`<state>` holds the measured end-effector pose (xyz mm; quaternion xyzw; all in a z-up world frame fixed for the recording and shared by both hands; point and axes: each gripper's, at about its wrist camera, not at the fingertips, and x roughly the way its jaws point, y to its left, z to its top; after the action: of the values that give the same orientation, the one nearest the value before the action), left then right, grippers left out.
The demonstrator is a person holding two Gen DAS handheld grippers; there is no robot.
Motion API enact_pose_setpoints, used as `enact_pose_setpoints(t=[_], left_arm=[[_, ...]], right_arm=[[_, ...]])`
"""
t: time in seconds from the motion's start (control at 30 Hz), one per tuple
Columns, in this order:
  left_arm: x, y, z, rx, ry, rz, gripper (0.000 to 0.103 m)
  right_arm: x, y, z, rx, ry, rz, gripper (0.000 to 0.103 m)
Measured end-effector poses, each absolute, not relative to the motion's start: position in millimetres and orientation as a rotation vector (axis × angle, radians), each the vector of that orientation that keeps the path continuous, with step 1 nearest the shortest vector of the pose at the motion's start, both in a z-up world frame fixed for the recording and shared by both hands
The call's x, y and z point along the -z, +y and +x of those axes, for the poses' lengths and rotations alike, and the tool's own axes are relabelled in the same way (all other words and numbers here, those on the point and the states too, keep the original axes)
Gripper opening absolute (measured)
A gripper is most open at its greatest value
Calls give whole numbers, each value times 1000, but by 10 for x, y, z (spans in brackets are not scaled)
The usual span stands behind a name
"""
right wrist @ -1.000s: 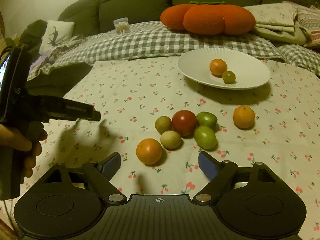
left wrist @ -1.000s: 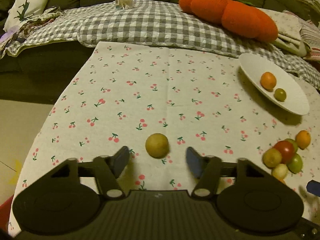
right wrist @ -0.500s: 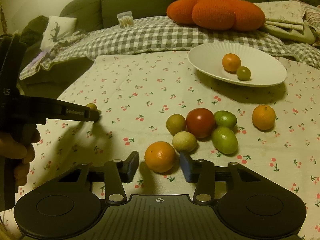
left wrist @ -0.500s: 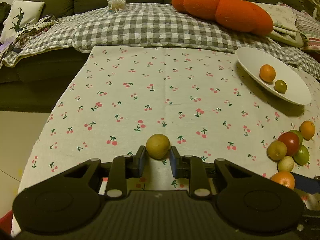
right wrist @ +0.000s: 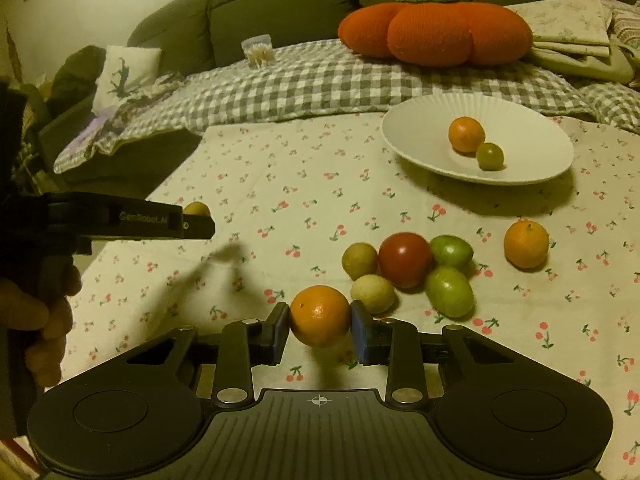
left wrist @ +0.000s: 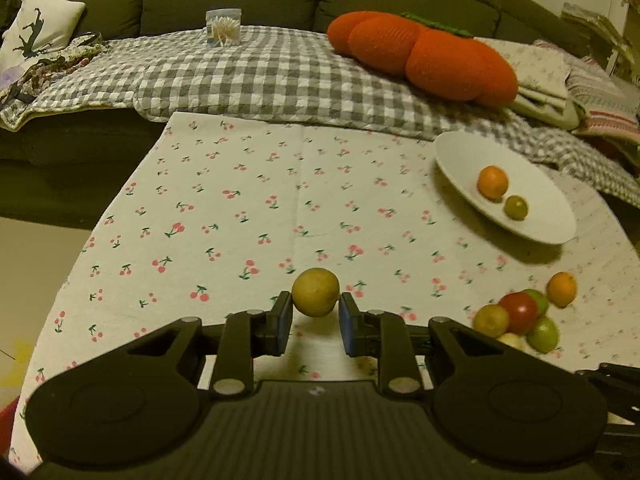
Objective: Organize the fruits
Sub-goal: 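Grasp an orange with the right gripper while the left gripper grasps a yellow fruit, then carry the orange with the right gripper while the left carries its fruit to the plate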
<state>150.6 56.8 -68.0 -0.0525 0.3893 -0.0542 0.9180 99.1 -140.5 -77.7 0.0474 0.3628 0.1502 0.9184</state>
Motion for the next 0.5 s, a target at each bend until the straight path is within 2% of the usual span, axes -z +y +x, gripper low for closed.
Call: enact_pose_setpoints(t=[0.5], left_arm=[[308, 175, 1370, 162, 782, -112, 23]], right_arm=[[409, -1739, 994, -273, 710, 154, 31]])
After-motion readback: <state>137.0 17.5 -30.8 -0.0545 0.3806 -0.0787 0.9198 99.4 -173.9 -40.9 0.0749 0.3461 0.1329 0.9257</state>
